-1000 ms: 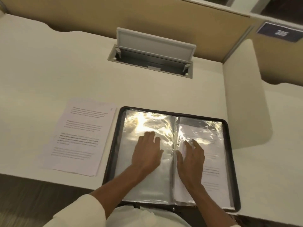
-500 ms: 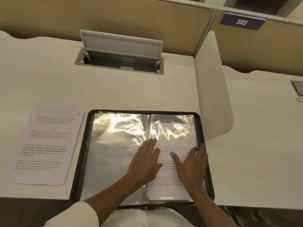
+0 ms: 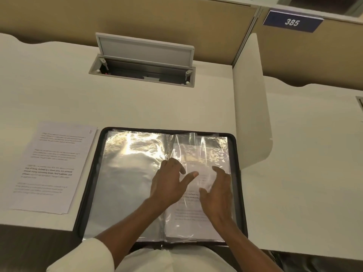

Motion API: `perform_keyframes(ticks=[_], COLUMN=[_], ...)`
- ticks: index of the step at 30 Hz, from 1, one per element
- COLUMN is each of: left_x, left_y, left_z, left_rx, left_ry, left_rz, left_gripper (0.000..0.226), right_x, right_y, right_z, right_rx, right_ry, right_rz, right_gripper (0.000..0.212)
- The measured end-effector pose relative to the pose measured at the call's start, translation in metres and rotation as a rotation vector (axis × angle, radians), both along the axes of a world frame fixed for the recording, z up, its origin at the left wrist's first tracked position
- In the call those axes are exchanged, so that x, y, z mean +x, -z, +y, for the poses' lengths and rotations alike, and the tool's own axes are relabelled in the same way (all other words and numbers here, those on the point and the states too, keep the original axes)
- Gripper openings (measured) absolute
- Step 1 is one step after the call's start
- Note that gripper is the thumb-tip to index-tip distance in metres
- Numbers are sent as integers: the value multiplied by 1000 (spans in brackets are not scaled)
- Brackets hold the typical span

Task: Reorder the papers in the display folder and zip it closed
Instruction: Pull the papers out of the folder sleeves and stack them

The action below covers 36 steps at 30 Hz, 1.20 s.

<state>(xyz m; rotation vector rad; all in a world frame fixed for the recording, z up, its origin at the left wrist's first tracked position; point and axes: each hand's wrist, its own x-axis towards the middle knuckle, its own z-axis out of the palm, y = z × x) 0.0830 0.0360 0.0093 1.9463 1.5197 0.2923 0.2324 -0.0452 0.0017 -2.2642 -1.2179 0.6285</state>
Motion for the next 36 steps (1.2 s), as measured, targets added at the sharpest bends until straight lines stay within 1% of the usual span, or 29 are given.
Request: perform_keyframes(ticks=[2, 3, 6, 8, 10, 12, 14, 16, 17, 20, 22, 24, 26, 30, 34, 36], left_x=[7, 10, 19, 25, 30, 32, 29, 23, 19, 0, -21, -45, -67, -107, -137, -150], left_y=[-14, -22, -46, -61, -73, -81, -84, -87, -91, -103, -108, -111, -111, -102, -77, -60], left_z=[1, 2, 5, 5, 6, 6, 6, 7, 8, 16, 26, 37, 45, 61, 73, 75], left_rx=[-75, -102, -154, -185, -205, -205, -189, -148, -126, -116, -151, -177, -196, -197, -216, -231], left_ry=[-124, -176, -272, -288, -288, -303, -310, -320, -331, -399, -456, -490, -496, -484, -475, -499], left_rz=[-19, -36, -73, -70, -38, -13, 38, 97, 120, 106, 66, 23, 13, 74, 156, 173], left_gripper=[66, 69, 78, 83, 80, 67, 47, 25, 19, 18, 19, 18, 17, 19, 21, 24], right_x=[-5, -7, -13, -20, -26, -31, -35, -36, -37, -37, -32, -23, -12, 16, 45, 59], right_y=[-9, -13, -28, -42, -53, -60, -64, -70, -75, -83, -82, -72, -56, -15, 16, 26], right_z=[-2, -3, -9, -13, -15, -15, -14, -13, -12, -7, 0, 8, 16, 35, 49, 55], right_rx=[17, 13, 11, 30, 73, 118, 186, 241, 263, 279, 265, 258, 242, 201, 169, 171], right_ry=[3, -11, -95, -142, -149, -131, -130, -129, -136, -152, -130, -117, -107, -113, -129, -143], right_rz=[86, 89, 48, 108, 201, 292, 396, 520, 575, 710, 739, 685, 573, 253, 74, -45], right_gripper=[94, 99, 106, 111, 114, 114, 106, 90, 80, 49, 40, 33, 31, 37, 41, 44])
